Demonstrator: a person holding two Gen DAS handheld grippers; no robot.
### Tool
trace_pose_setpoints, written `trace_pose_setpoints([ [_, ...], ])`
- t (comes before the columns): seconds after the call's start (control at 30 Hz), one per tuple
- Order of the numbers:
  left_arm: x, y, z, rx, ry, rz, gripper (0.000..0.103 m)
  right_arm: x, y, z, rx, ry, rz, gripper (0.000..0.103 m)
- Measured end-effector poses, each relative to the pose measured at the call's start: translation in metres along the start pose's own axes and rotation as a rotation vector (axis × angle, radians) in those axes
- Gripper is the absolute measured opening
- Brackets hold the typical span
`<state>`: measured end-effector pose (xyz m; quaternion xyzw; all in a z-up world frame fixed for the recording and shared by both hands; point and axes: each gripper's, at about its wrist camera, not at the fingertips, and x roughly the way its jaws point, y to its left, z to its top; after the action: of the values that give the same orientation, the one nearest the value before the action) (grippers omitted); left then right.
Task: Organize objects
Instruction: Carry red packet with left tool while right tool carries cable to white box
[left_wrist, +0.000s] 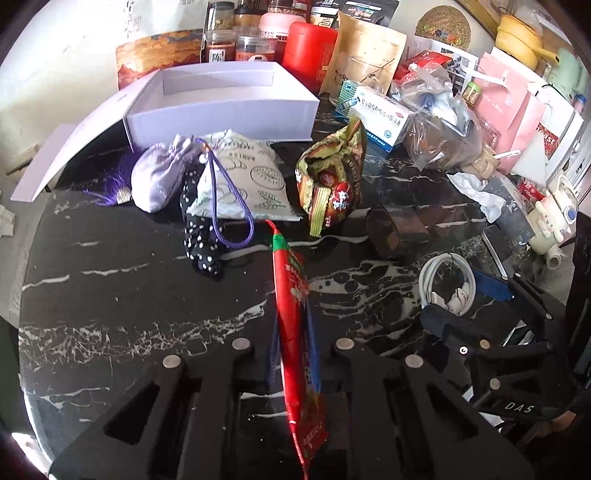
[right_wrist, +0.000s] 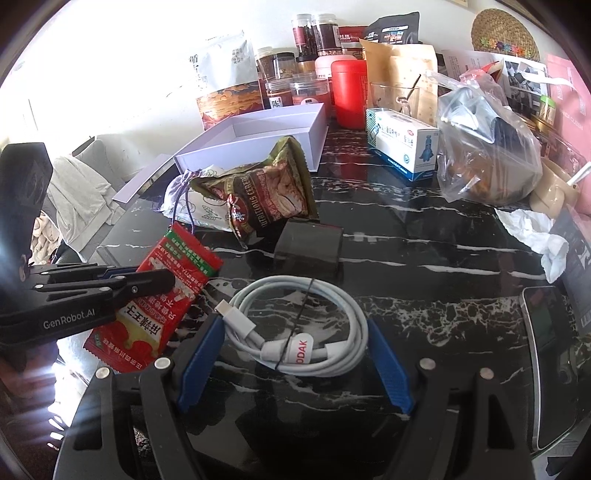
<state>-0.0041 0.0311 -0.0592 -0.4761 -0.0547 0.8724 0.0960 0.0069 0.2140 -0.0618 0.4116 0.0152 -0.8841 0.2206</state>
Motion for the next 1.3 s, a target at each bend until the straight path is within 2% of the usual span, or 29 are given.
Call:
trace_pose_setpoints([
  [0.13,0.001,-0.006,-0.003,0.043,-0.003,0.007,0.013,0.002,0.001,-0.002,-0.002,0.008,0.0,0.079],
  [0.23,0.007,-0.016,-0.004,0.086,0.028,-0.033,0.015,0.003,0.001,-0.003,-0.001,0.009,0.0,0.079],
  [0.3,0.009,-0.022,-0.006,0.105,0.019,-0.016,0.015,0.001,0.0,-0.004,-0.001,0.006,-0.002,0.079],
  [0.47,0.0,-0.034,-0.003,0.144,-0.009,-0.011,0.009,-0.002,-0.003,0.001,-0.004,-0.011,0.004,0.079],
  [0.67,-0.012,-0.027,0.006,0.112,-0.011,-0.036,0.009,-0.008,0.002,0.014,-0.042,-0.043,0.015,0.078],
  [1.3,-0.078,0.006,0.067,0.092,-0.162,0.039,0.009,-0.017,0.029,0.093,-0.191,-0.122,0.092,0.078],
])
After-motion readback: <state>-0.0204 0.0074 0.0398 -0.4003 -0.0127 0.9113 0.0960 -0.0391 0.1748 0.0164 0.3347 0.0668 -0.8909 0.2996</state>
